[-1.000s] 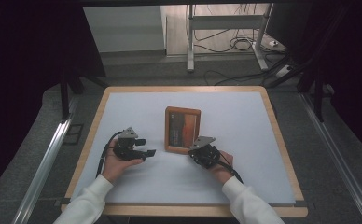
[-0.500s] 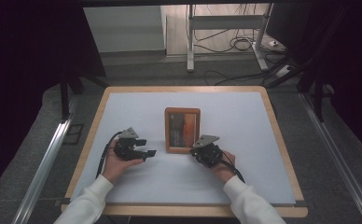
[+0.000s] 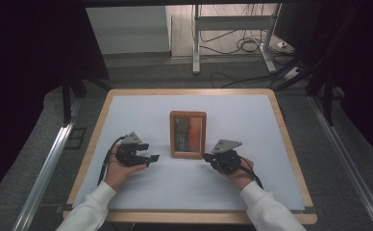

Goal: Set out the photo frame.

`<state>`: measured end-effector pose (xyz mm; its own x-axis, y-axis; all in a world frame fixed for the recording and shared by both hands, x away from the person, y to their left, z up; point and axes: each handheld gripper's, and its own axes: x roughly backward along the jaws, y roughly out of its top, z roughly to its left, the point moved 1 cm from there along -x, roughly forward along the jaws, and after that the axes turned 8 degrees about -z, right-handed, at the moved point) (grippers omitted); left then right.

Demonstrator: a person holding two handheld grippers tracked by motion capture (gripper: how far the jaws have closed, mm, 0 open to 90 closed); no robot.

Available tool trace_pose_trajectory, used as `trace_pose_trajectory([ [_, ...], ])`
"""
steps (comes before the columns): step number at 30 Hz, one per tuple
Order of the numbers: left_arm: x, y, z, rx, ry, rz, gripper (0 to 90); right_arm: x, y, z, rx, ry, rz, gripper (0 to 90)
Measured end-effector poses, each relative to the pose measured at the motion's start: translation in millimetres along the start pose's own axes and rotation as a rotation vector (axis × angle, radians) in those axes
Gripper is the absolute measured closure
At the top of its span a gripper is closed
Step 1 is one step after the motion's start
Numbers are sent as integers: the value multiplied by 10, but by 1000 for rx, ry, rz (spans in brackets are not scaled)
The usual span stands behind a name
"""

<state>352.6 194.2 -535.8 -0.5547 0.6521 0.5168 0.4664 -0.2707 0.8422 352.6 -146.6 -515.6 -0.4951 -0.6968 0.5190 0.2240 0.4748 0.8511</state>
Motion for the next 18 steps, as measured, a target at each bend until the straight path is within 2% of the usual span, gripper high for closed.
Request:
trace_pose_trajectory([
  [3,40,-8,-22,-3,10,-12,292,129,-63,-42,-15,-2,-21,825],
  [6,80,-44,-71,-11,21,-11,292,301,-156,-65,-37,-47,-22,628],
  [10,121,-81,-133,-23,29,-8,293,546,-308,-96,-98,-111,-29,463],
  [13,143,-82,-165,-28,31,-12,292,766,-464,-113,-138,-158,-41,398],
  [18,172,-119,-195,-35,39,-4,292,947,-642,-171,-186,-223,-49,333],
])
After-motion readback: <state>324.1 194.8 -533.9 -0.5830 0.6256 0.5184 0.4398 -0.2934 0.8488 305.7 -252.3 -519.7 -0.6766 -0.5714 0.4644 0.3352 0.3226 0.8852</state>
